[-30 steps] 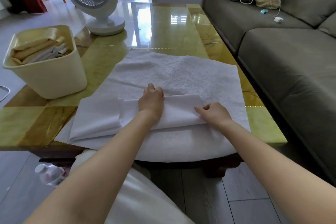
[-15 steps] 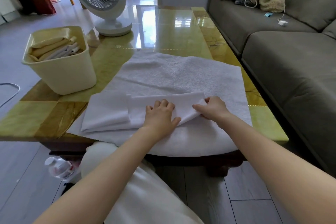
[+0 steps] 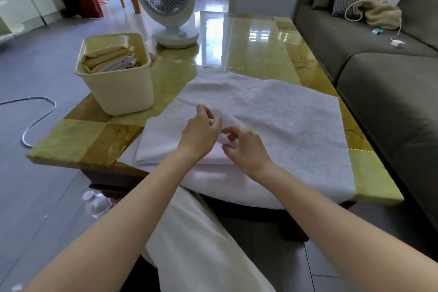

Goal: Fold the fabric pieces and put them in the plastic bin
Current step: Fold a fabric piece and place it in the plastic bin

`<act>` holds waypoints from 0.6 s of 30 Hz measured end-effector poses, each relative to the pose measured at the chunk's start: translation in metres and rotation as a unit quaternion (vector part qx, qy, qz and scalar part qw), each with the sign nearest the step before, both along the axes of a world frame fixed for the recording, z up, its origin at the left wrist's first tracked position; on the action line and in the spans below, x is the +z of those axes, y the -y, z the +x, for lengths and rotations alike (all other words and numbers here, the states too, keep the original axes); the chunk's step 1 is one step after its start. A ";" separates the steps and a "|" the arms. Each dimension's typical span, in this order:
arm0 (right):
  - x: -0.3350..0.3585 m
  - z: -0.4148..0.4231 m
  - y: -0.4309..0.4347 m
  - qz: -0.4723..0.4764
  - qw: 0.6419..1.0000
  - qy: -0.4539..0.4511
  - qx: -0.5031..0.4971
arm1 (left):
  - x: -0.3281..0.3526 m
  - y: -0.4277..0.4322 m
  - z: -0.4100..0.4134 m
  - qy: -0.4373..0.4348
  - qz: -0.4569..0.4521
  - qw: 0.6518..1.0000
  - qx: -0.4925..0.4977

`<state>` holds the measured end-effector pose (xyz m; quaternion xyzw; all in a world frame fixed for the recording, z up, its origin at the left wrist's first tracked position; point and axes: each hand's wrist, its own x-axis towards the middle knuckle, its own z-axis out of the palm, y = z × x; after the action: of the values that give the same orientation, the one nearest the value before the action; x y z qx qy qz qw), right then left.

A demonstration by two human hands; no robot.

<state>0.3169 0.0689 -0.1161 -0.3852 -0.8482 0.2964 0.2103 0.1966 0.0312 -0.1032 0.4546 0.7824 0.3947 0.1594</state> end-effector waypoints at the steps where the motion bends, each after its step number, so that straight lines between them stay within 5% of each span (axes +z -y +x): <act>1: -0.002 -0.002 0.002 0.004 1.000 0.004 0.013 | -0.003 0.000 -0.004 -0.013 -0.007 1.000 -0.003; 9: -0.021 0.009 0.000 0.162 0.968 0.193 -0.003 | -0.017 -0.011 -0.026 -0.042 -0.081 0.996 0.005; 18: -0.027 0.026 -0.001 0.243 0.939 0.208 0.125 | -0.025 -0.008 -0.034 -0.046 -0.131 0.990 0.007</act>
<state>0.3429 0.0699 -0.1429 -0.2658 -0.9607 0.0184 0.0777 0.1631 0.0397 -0.1282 0.4418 0.8372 0.2686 0.1784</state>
